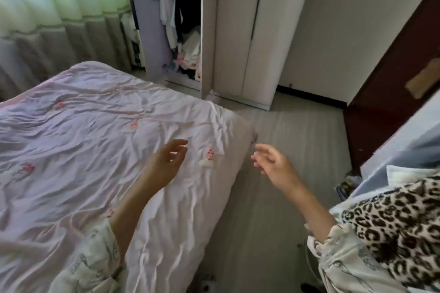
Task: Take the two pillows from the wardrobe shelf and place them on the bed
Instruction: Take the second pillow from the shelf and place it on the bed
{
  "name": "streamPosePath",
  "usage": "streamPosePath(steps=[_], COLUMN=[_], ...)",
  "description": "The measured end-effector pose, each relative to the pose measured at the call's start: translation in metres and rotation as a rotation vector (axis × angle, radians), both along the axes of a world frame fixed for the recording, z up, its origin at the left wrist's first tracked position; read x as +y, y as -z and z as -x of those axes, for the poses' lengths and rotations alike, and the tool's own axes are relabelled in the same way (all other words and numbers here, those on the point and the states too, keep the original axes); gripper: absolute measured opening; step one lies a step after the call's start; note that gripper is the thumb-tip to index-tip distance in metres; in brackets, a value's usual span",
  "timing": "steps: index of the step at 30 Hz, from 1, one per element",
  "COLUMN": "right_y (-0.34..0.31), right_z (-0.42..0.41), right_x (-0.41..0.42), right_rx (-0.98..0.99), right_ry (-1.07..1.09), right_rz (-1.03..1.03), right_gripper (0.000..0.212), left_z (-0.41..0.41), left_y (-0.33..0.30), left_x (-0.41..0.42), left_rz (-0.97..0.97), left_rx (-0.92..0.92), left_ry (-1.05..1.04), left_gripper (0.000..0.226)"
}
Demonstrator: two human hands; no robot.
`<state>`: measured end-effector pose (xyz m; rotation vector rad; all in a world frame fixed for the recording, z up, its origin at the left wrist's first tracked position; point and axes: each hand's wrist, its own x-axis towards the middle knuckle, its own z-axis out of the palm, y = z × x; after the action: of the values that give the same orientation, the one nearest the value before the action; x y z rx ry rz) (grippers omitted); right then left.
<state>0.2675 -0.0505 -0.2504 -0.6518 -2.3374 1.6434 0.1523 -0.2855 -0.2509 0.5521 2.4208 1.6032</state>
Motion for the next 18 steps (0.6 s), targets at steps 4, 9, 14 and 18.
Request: streamPosePath(steps=[4,9,14,18], right_y=[-0.004,-0.018,-0.038,-0.036], right_z=[0.059,0.147,0.206,0.236], right_x=[0.074,0.152,0.236,0.311], right_rx=[0.033,0.043,0.062,0.042], right_ry=[0.07,0.116,0.176,0.25], right_rz=[-0.034,-0.024,-0.05,-0.056], right_gripper=[0.026,0.027,0.026,0.028], left_z=[0.073,0.166,0.234,0.277], left_y=[0.009,0.003,-0.025,-0.015], left_x=[0.083,0.189,0.304,0.379], left_rz=[0.007,-0.004,-0.022,-0.013], left_rx=[0.04,0.043,0.093,0.043], left_ry=[0.073,0.132,0.259,0.33], left_gripper=[0.018,0.021,0.025,0.02])
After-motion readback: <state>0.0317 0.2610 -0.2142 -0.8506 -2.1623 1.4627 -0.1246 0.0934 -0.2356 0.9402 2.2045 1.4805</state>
